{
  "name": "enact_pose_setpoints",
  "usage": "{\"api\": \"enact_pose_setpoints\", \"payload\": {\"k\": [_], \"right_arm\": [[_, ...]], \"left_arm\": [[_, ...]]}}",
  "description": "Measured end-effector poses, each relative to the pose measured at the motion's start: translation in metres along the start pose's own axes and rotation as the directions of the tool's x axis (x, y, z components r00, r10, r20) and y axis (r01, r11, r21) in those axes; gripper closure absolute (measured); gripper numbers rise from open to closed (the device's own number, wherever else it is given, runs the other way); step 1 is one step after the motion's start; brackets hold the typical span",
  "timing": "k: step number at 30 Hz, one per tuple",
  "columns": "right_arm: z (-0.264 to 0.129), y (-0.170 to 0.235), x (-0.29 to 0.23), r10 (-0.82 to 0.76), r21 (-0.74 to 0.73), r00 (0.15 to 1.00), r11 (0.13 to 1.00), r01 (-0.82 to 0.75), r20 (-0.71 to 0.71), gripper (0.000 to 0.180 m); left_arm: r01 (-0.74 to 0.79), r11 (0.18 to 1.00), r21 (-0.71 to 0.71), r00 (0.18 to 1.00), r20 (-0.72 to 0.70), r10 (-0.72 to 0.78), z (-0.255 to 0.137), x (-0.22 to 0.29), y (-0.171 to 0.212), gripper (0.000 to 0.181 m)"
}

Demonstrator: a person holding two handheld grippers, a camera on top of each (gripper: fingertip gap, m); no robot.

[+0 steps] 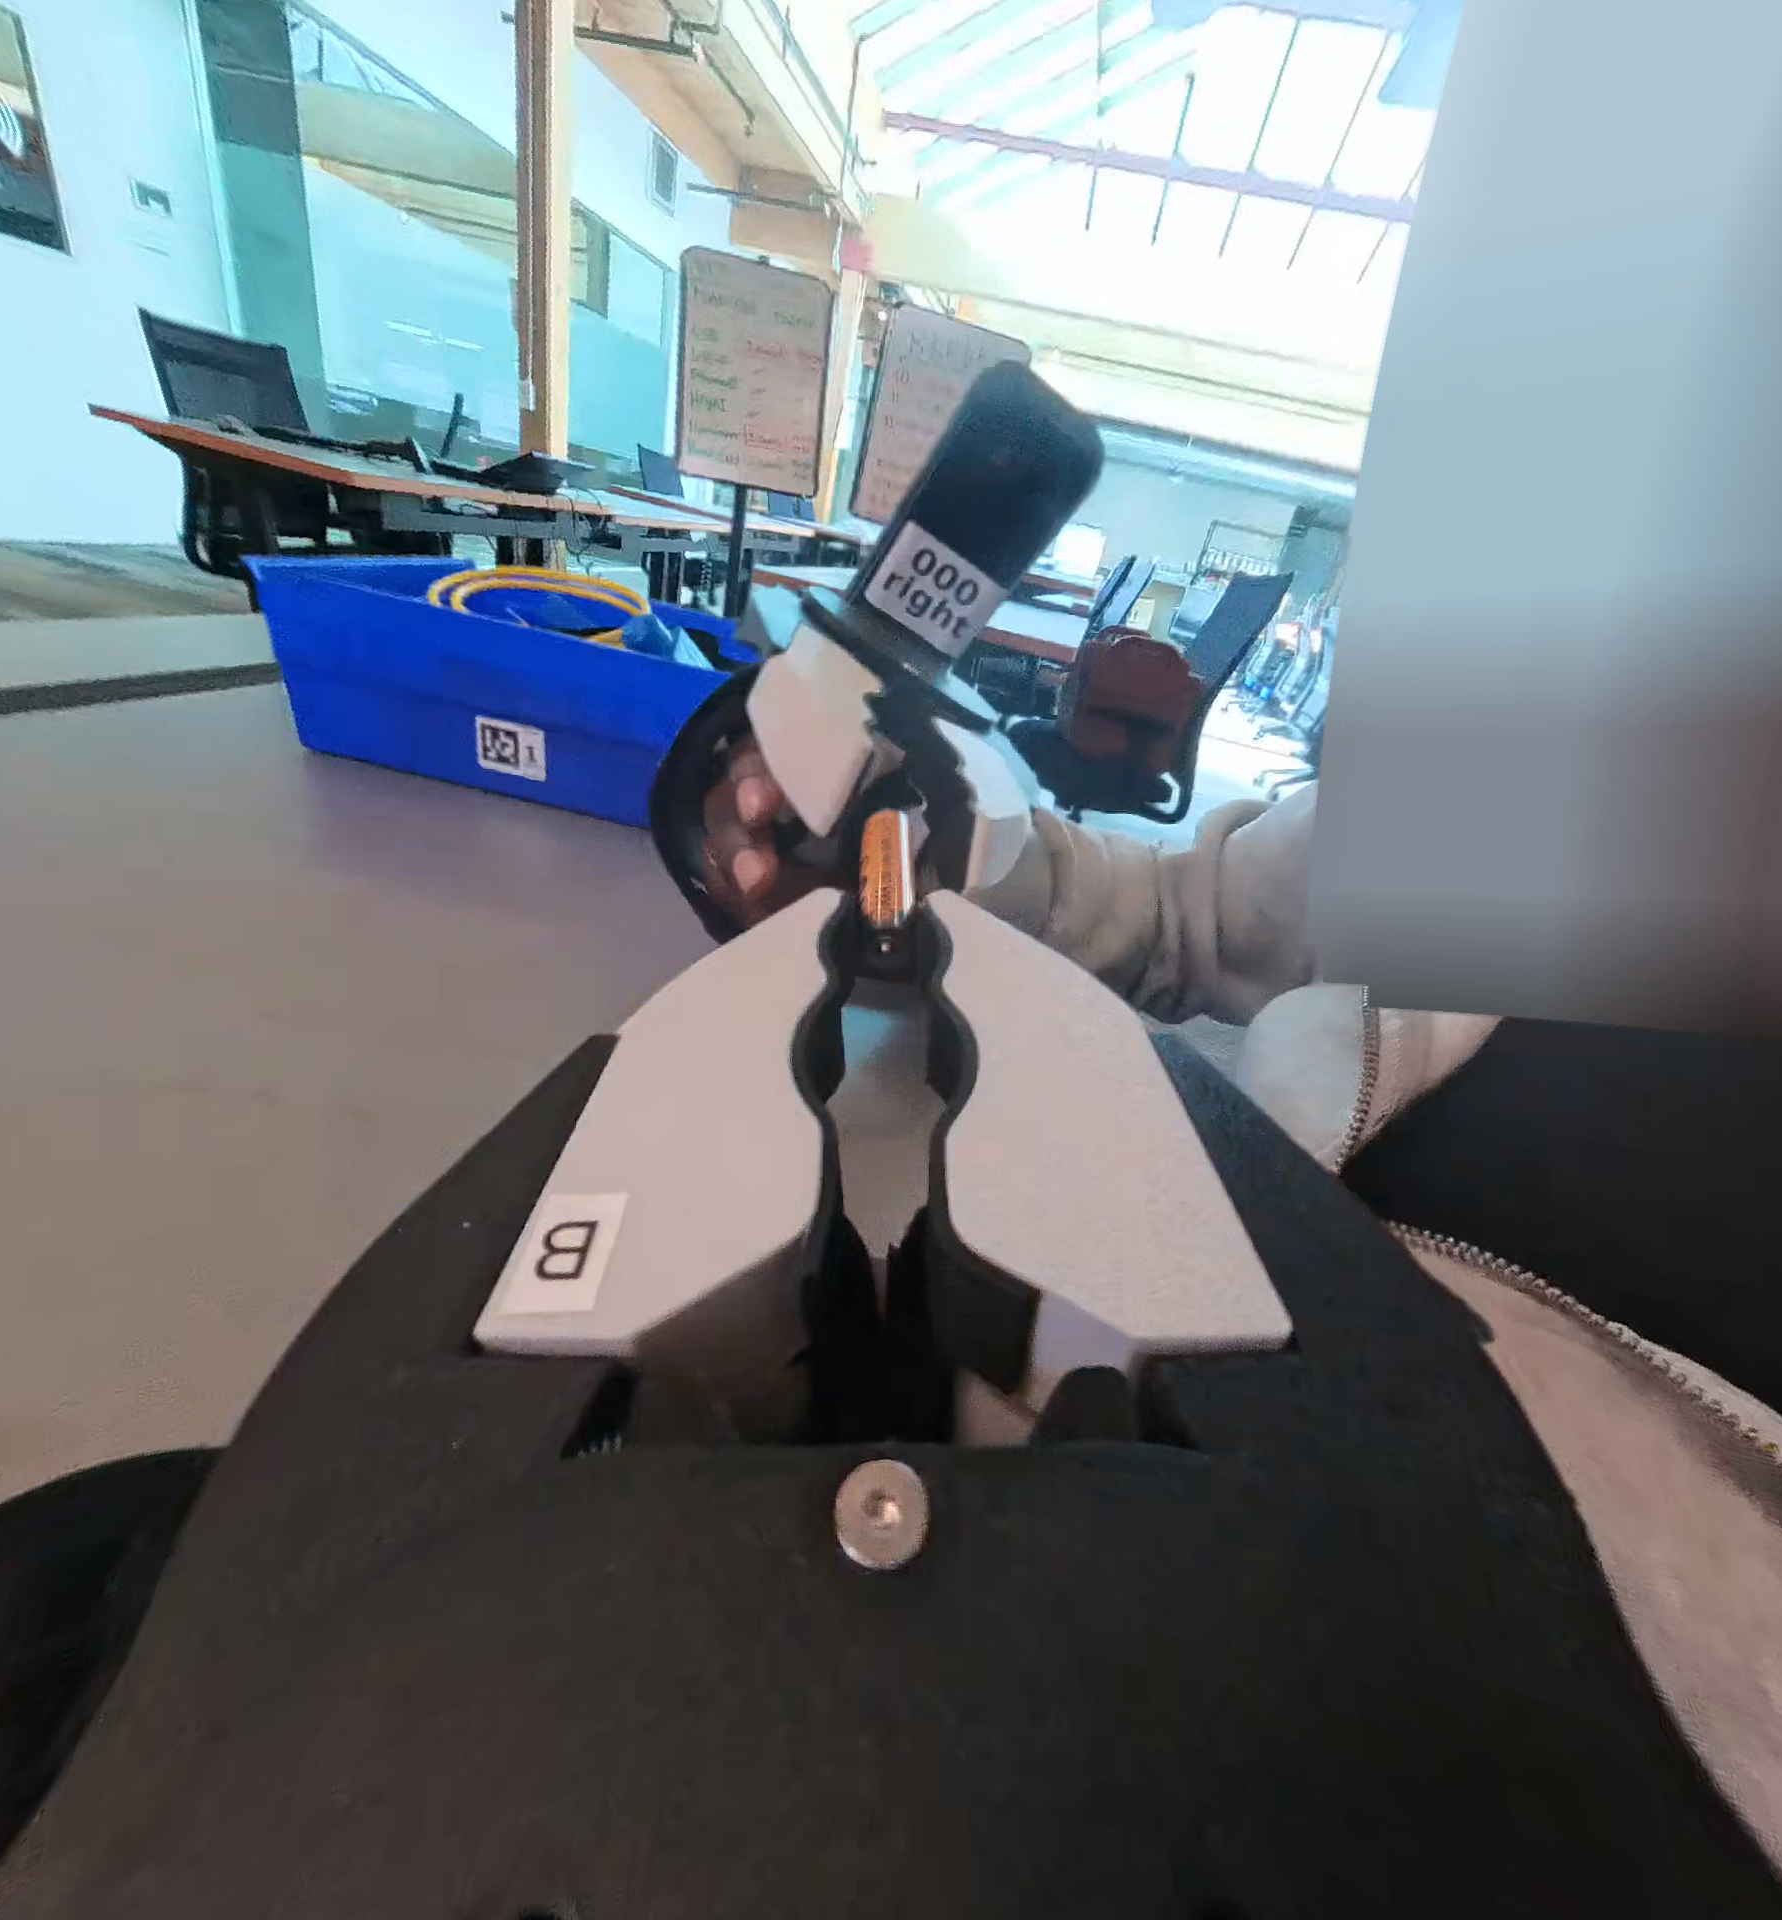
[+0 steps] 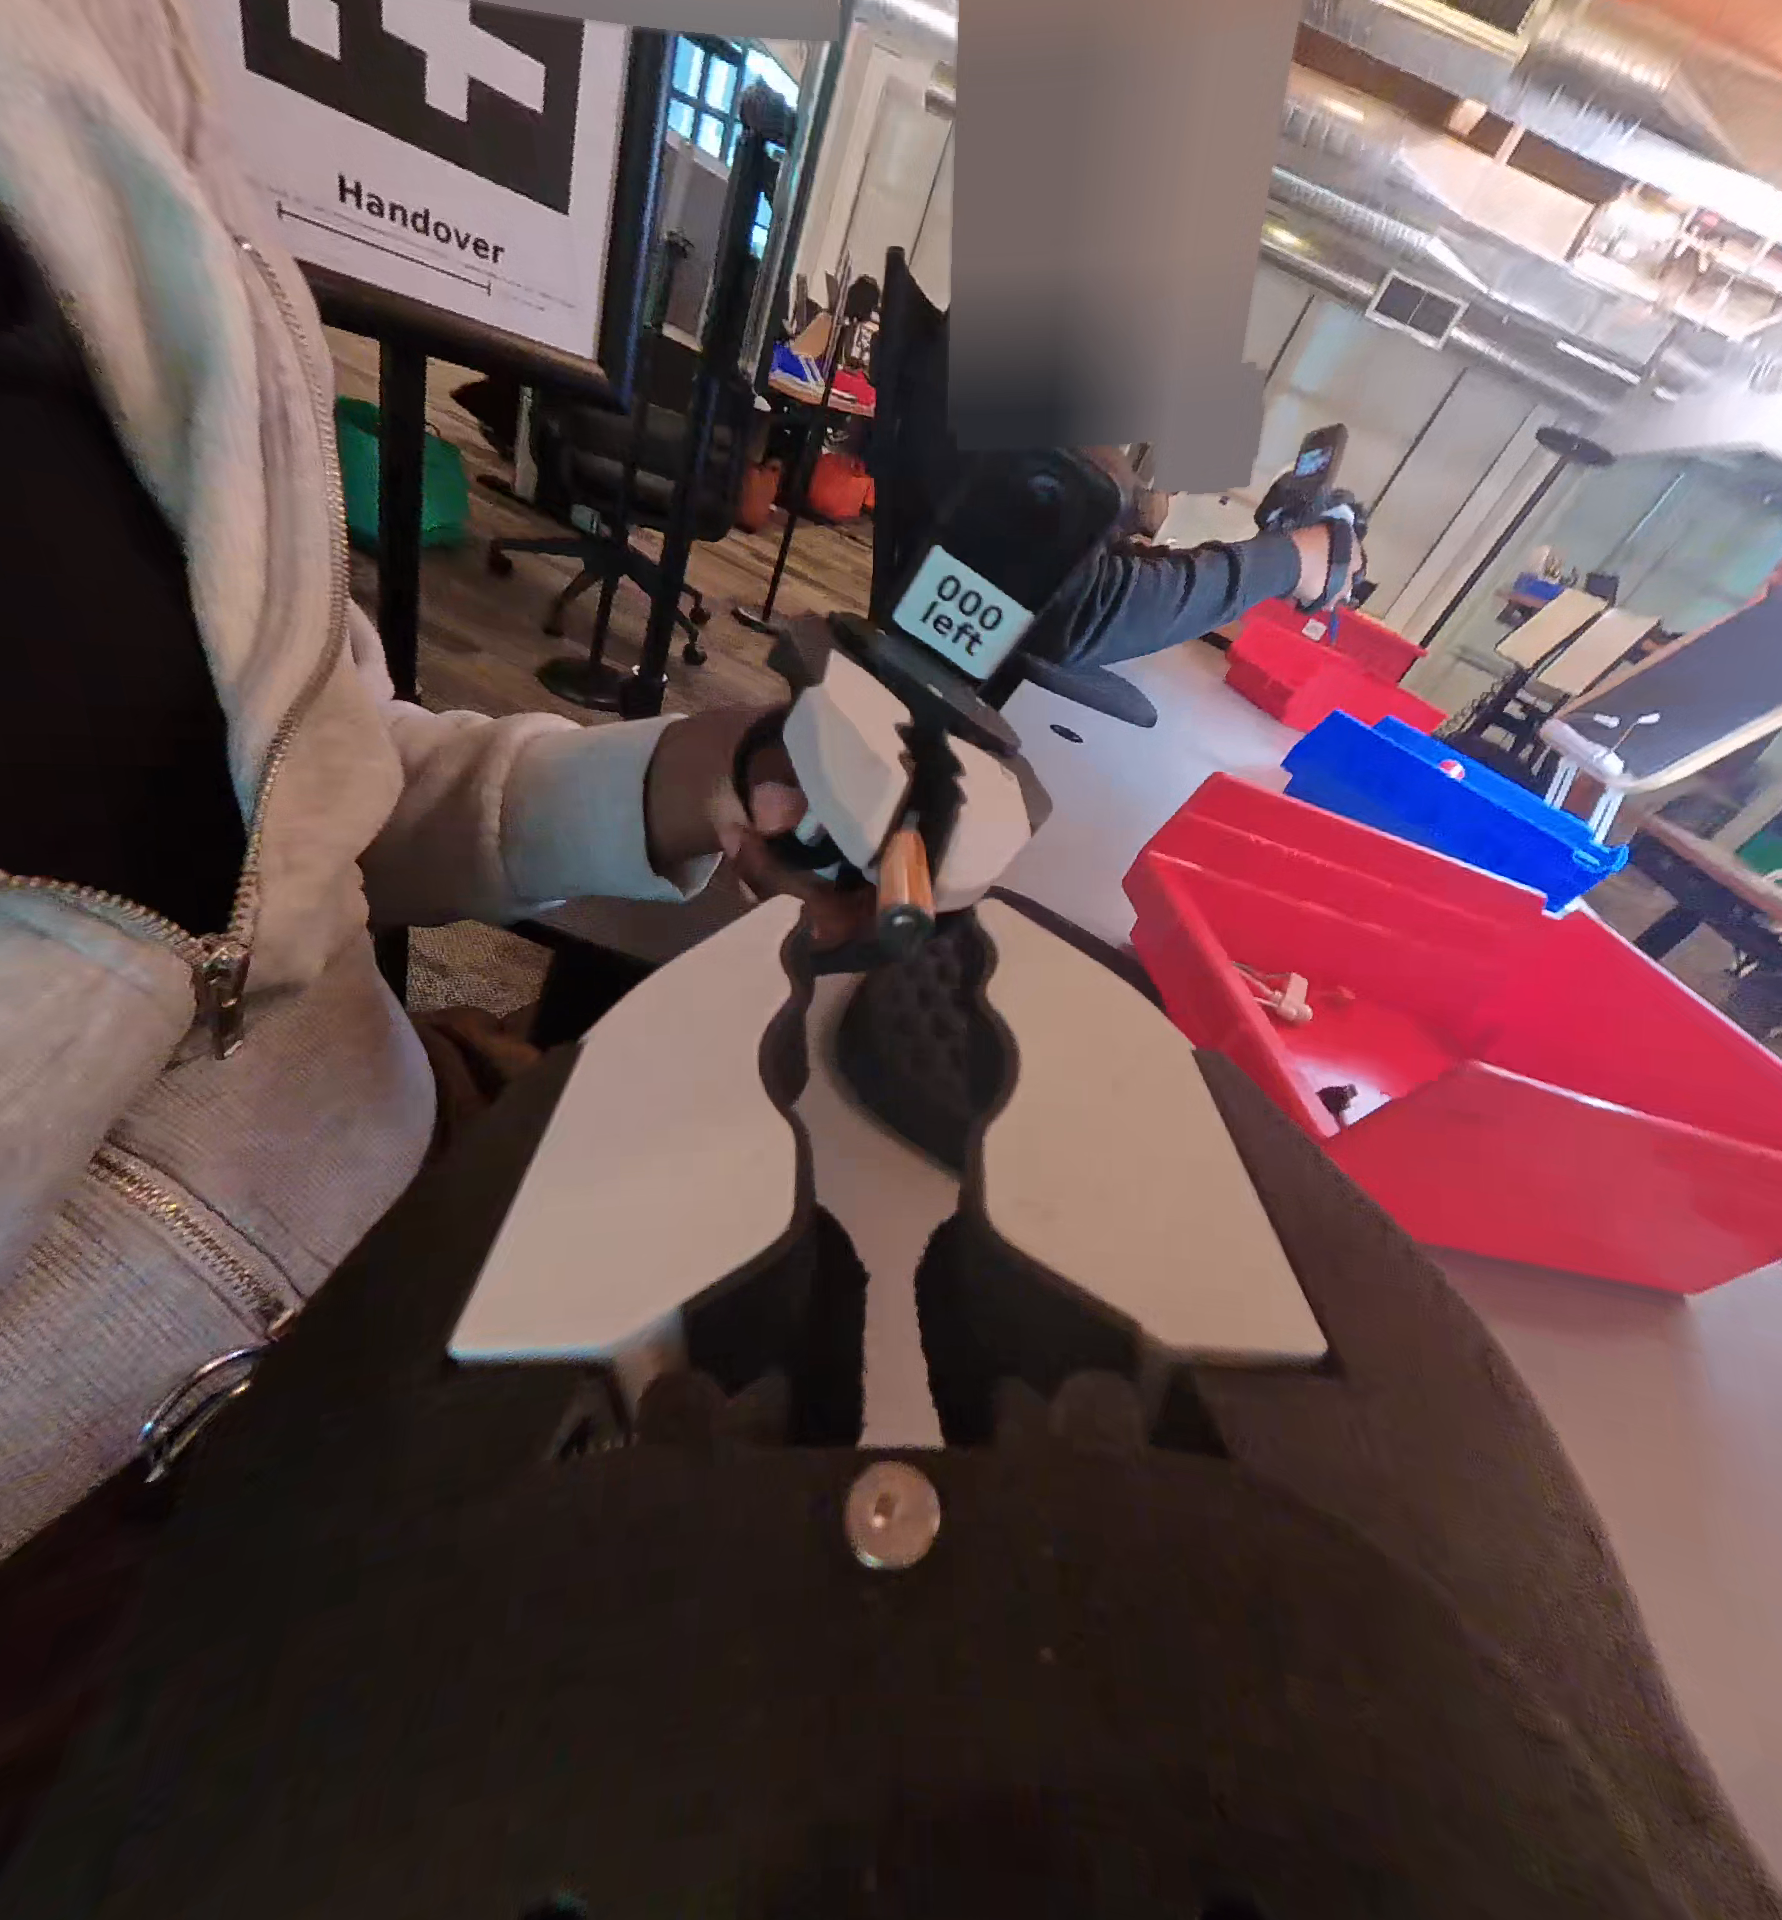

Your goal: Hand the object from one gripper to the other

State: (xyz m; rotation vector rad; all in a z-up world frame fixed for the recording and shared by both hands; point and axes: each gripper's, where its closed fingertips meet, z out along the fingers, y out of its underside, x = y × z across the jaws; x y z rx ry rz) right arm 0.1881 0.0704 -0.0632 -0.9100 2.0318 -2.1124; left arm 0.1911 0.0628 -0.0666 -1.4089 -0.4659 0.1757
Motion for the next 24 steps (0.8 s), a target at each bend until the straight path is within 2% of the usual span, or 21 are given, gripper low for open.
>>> {"api": "enact_pose_setpoints", "payload": {"k": [3, 12, 15, 16, 17, 18, 19, 20, 21, 22, 24], "right_arm": [[0.001, 0.001, -0.002, -0.019, 0.000, 1.000, 1.000, 0.019, 0.004, 0.157], [0.004, 0.009, -0.005, -0.100, -0.050, 0.995, 0.994, 0.100, 0.000, 0.169], [0.003, 0.010, -0.002, -0.057, -0.057, 0.998, 0.997, 0.057, -0.002, 0.169], [0.002, 0.011, 0.002, -0.010, -0.057, 1.000, 0.998, 0.010, -0.008, 0.169], [-0.001, 0.012, 0.008, 0.048, -0.056, 0.999, 0.997, -0.049, -0.025, 0.169], [-0.005, 0.013, 0.016, 0.111, -0.051, 0.992, 0.992, -0.114, -0.053, 0.169], [-0.010, 0.013, 0.026, 0.173, -0.036, 0.981, 0.984, -0.177, -0.085, 0.169], [-0.015, 0.011, 0.034, 0.226, -0.008, 0.967, 0.973, -0.229, -0.113, 0.169], [-0.021, 0.007, 0.042, 0.268, 0.028, 0.953, 0.963, -0.267, -0.139, 0.169], [-0.027, 0.003, 0.049, 0.298, 0.060, 0.940, 0.954, -0.292, -0.163, 0.169], [-0.038, -0.002, 0.061, 0.321, 0.085, 0.922, 0.947, -0.310, -0.215, 0.169]], "left_arm": [[0.035, 0.998, -0.052, 0.999, 0.004, -0.035, 0.002, -0.003, 0.009, 0.170], [0.111, 0.993, -0.039, 0.992, -0.047, -0.113, 0.006, 0.001, 0.010, 0.171], [0.004, 0.999, -0.042, 1.000, 0.015, -0.004, 0.006, -0.005, 0.010, 0.169], [-0.071, 0.996, -0.057, 0.991, 0.110, 0.077, 0.006, -0.015, 0.010, 0.159], [-0.166, 0.979, -0.116, 0.948, 0.255, 0.191, 0.001, -0.034, 0.012, 0.145], [-0.267, 0.935, -0.232, 0.848, 0.404, 0.342, -0.008, -0.055, 0.015, 0.136], [-0.329, 0.862, -0.386, 0.698, 0.515, 0.497, -0.023, -0.076, 0.016, 0.127], [-0.330, 0.783, -0.527, 0.551, 0.566, 0.613, -0.039, -0.091, 0.016, 0.119], [-0.279, 0.730, -0.624, 0.442, 0.592, 0.674, -0.053, -0.102, 0.015, 0.110], [-0.217, 0.709, -0.671, 0.379, 0.611, 0.695, -0.062, -0.108, 0.015, 0.105], [-0.157, 0.725, -0.670, 0.367, 0.642, 0.673, -0.064, -0.111, 0.018, 0.098]]}}
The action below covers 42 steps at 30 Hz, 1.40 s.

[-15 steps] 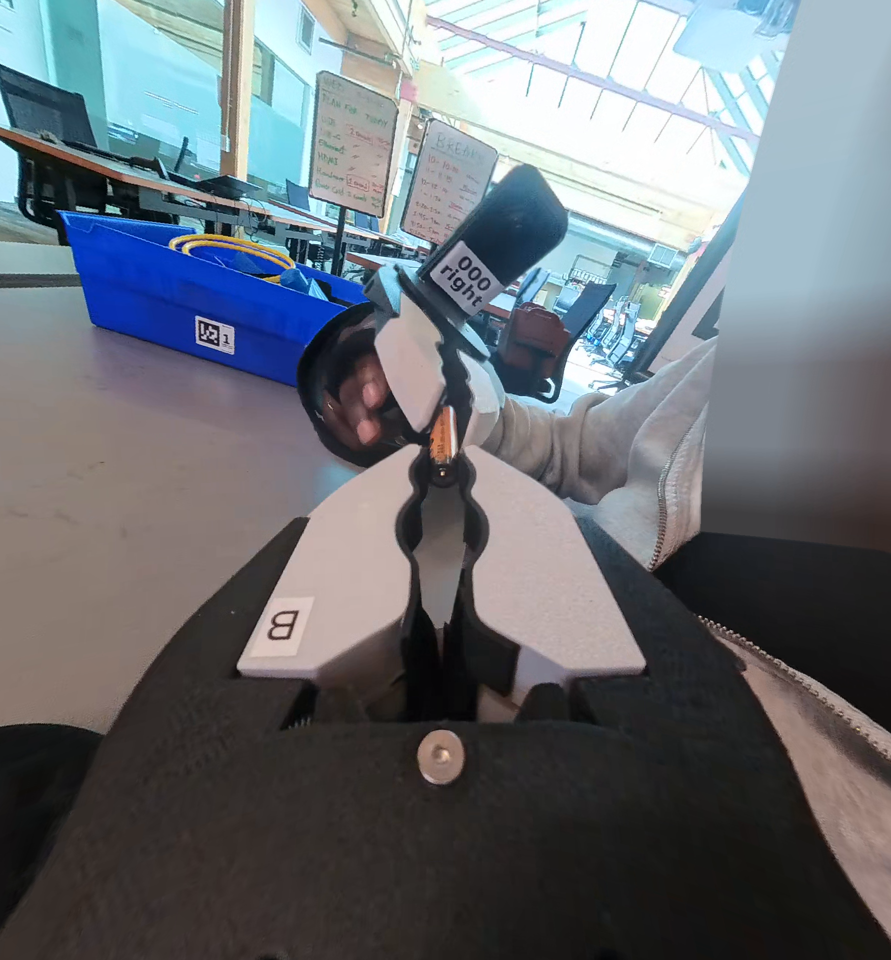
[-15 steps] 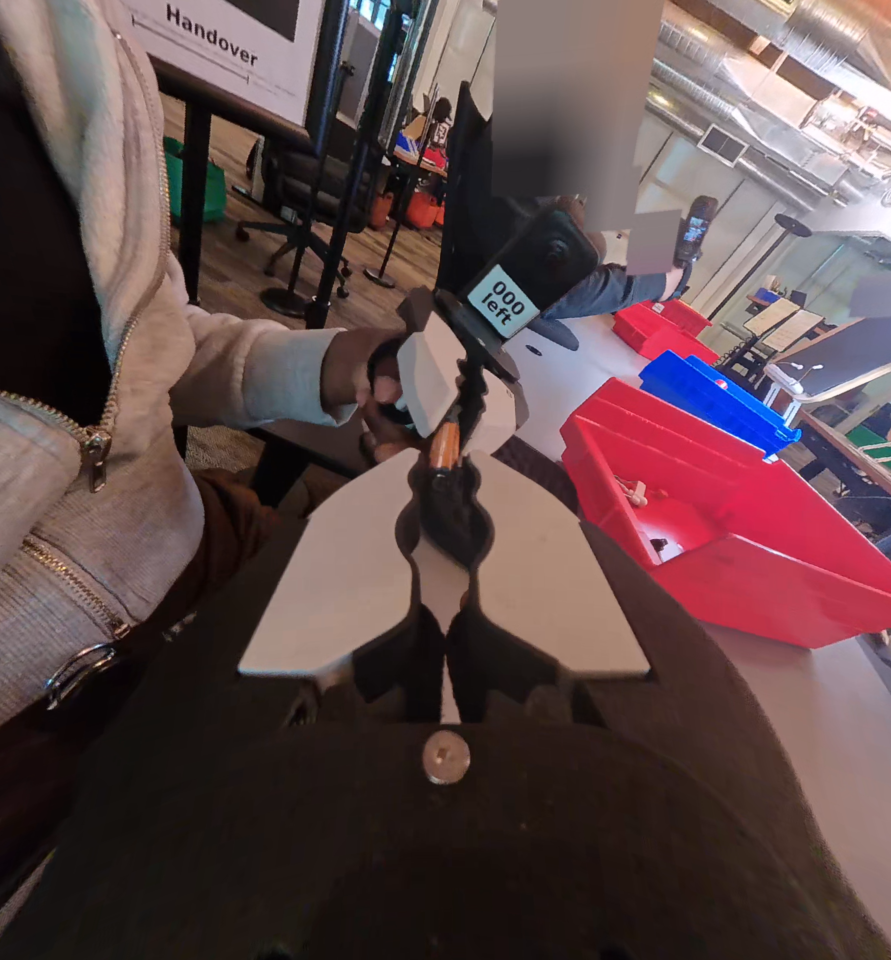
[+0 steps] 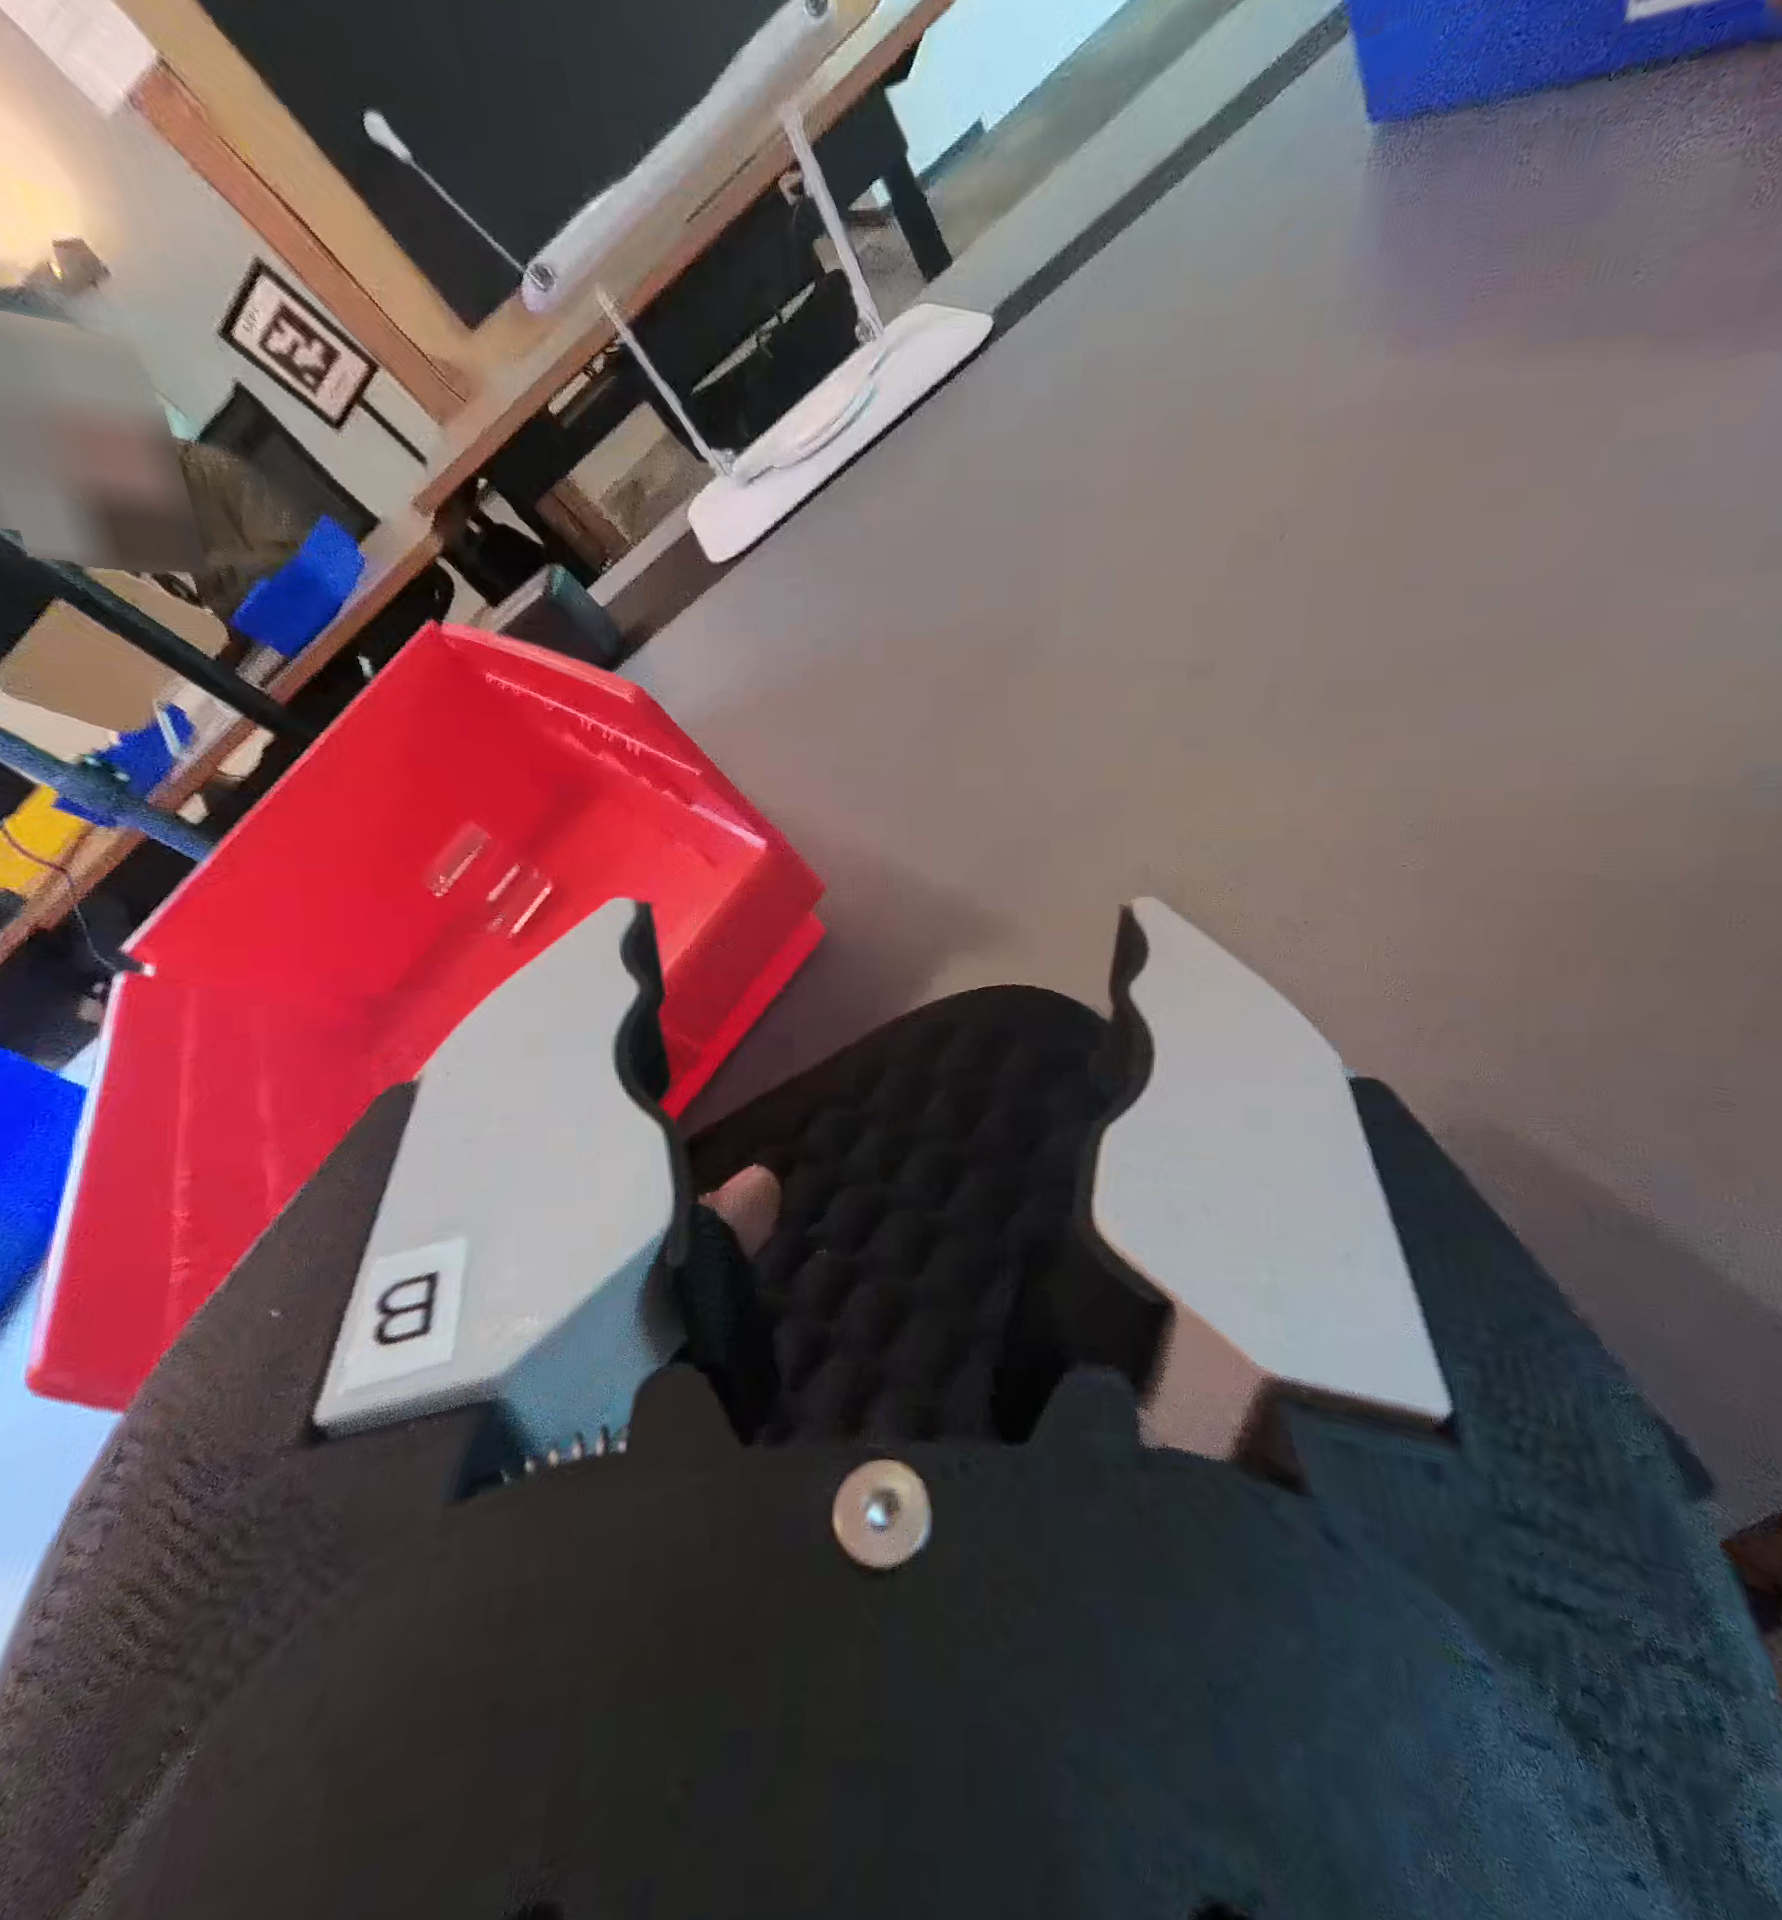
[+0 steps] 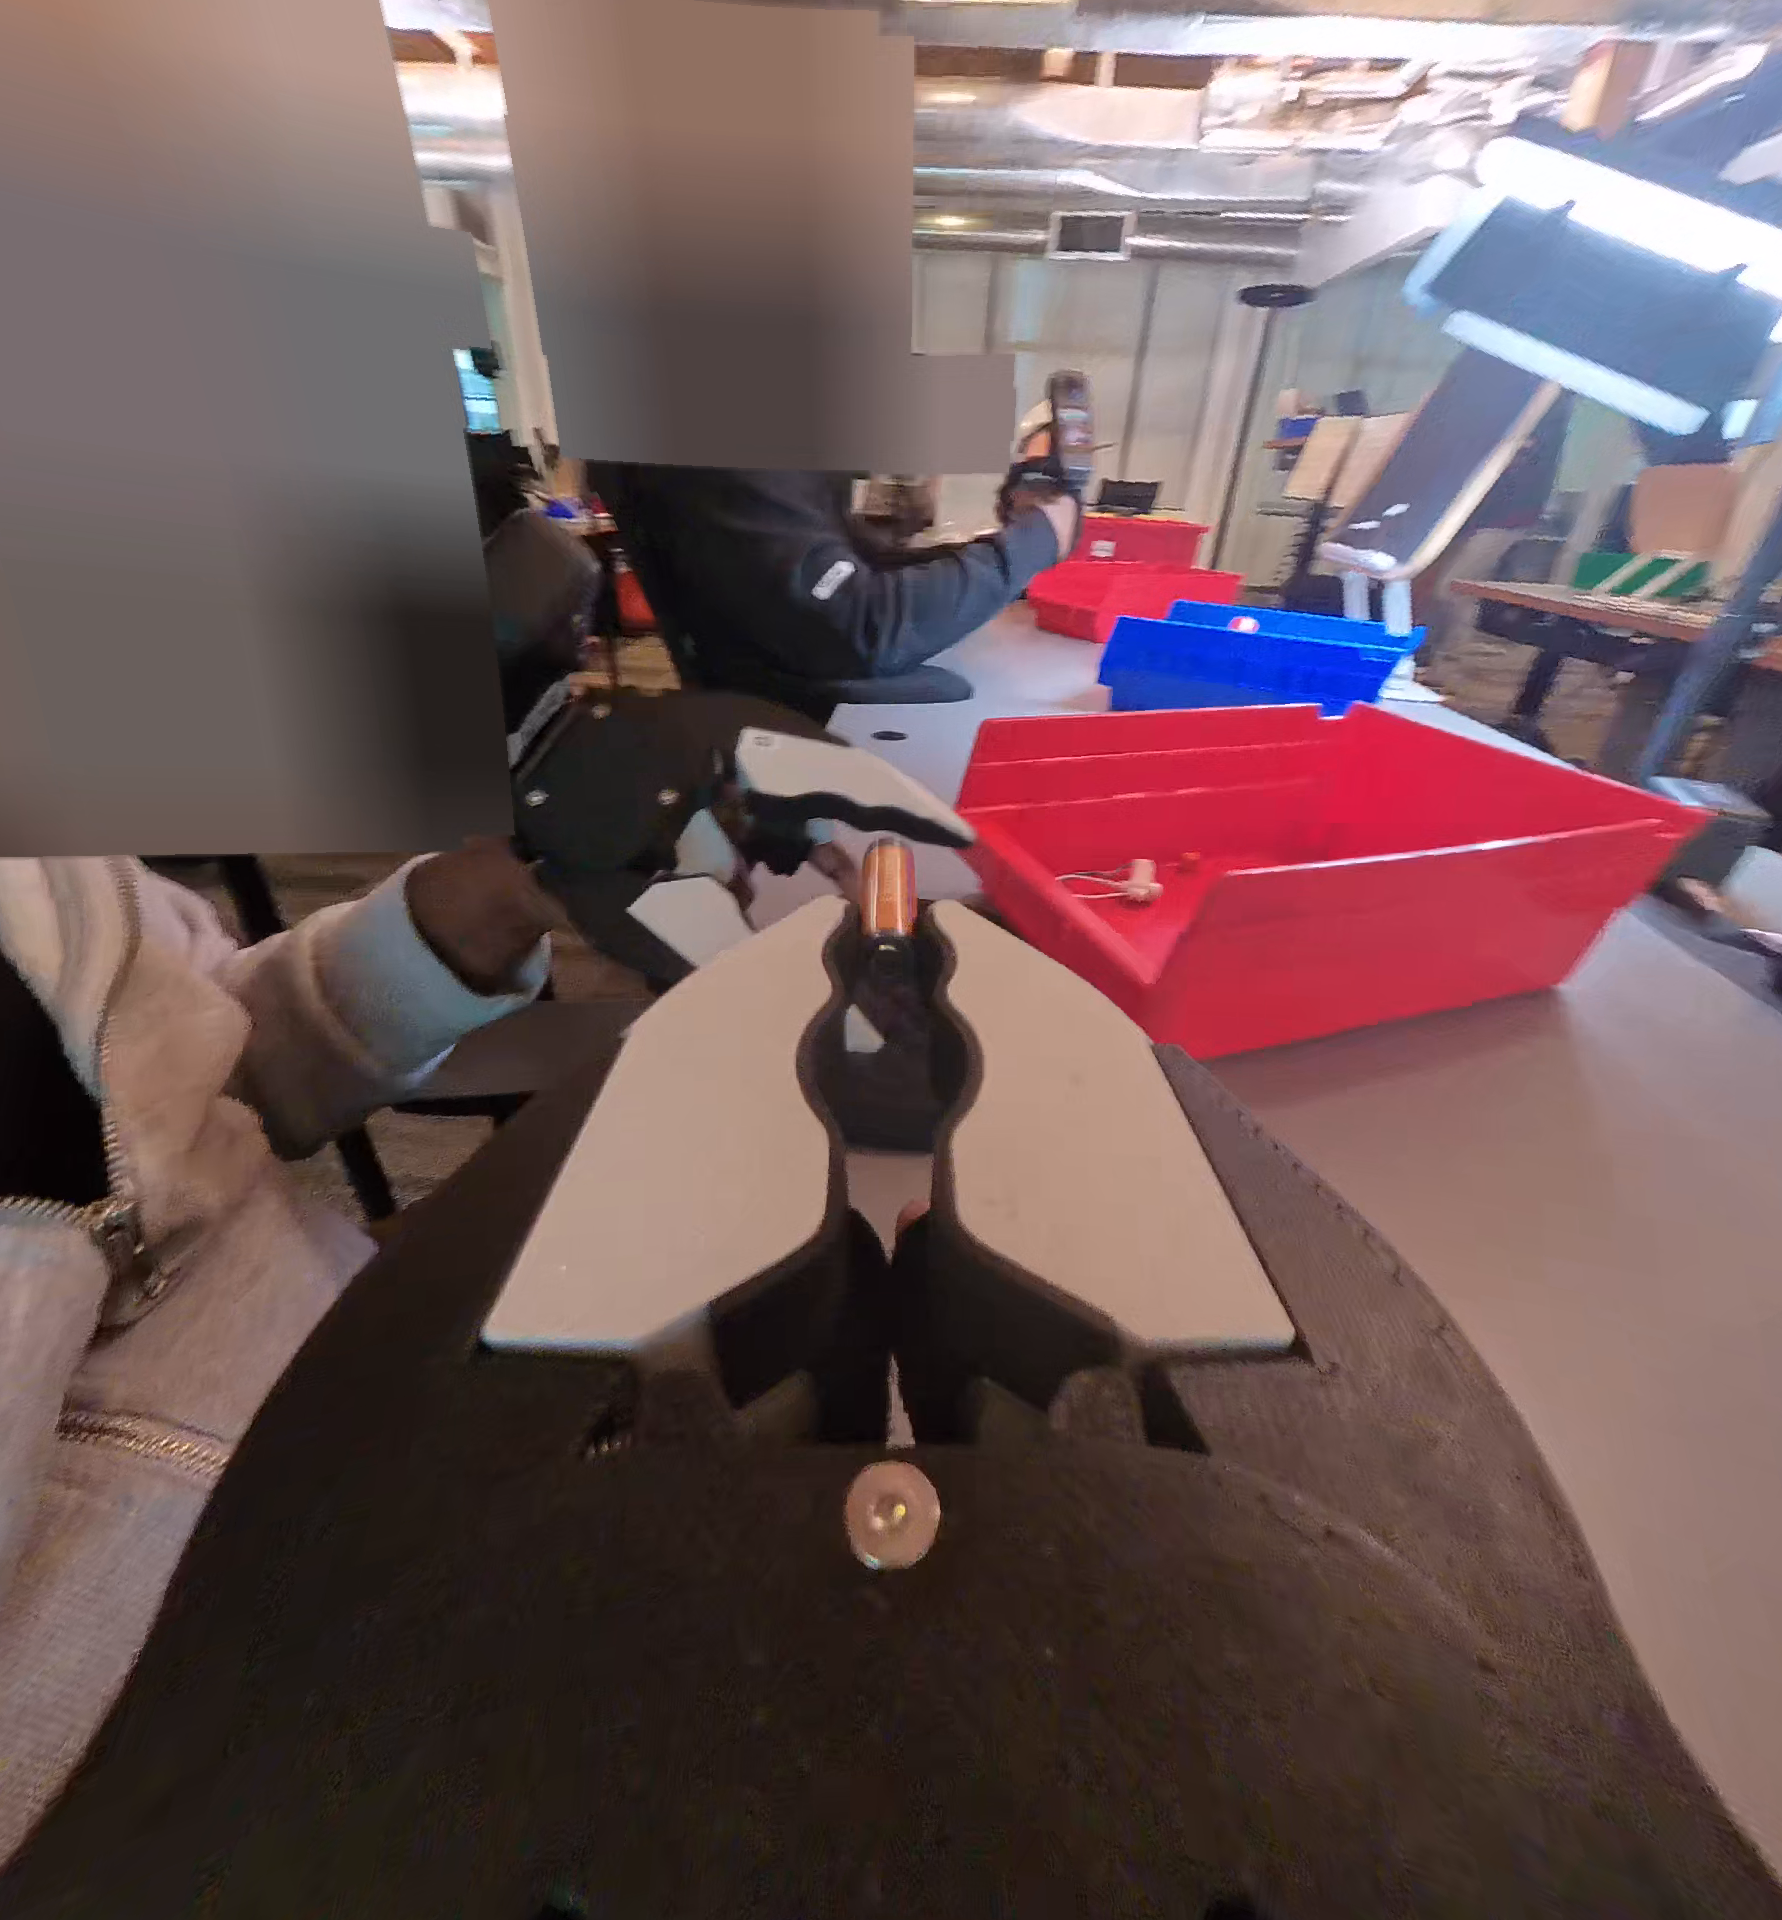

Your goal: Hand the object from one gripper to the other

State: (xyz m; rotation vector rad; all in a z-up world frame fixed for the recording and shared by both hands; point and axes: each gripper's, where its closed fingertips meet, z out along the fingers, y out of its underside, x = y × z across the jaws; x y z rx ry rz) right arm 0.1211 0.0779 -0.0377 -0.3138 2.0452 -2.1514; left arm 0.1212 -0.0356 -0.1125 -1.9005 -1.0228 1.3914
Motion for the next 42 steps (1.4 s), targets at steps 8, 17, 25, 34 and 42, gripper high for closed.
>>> {"api": "enact_pose_setpoints", "payload": {"k": [8, 17, 25, 34, 42], "right_arm": [[-0.079, -0.049, 0.063, -0.231, -0.113, 0.848, 0.973, 0.201, -0.478, 0.169], [-0.274, -0.042, 0.135, -0.427, -0.442, 0.151, 0.894, -0.080, -0.891, 0.169], [-0.320, 0.039, 0.141, -0.385, -0.424, 0.188, 0.746, -0.514, -0.904, 0.168], [-0.311, 0.052, 0.146, -0.335, -0.421, 0.255, 0.740, -0.525, -0.907, 0.169], [-0.302, 0.065, 0.153, -0.415, -0.503, 0.286, 0.672, -0.544, -0.864, 0.146]], "left_arm": [[0.045, 0.999, -0.029, 0.999, -0.010, -0.046, 0.004, 0.000, 0.007, 0.098], [0.071, 0.996, -0.061, 0.997, -0.028, -0.073, 0.009, 0.005, 0.013, 0.098], [0.071, 0.995, -0.064, 0.997, -0.031, -0.073, 0.008, 0.005, 0.014, 0.098], [0.083, 0.995, -0.061, 0.995, -0.043, -0.086, 0.007, 0.005, 0.014, 0.098], [0.106, 0.993, -0.061, 0.993, -0.051, -0.109, 0.006, 0.002, 0.015, 0.098]]}}
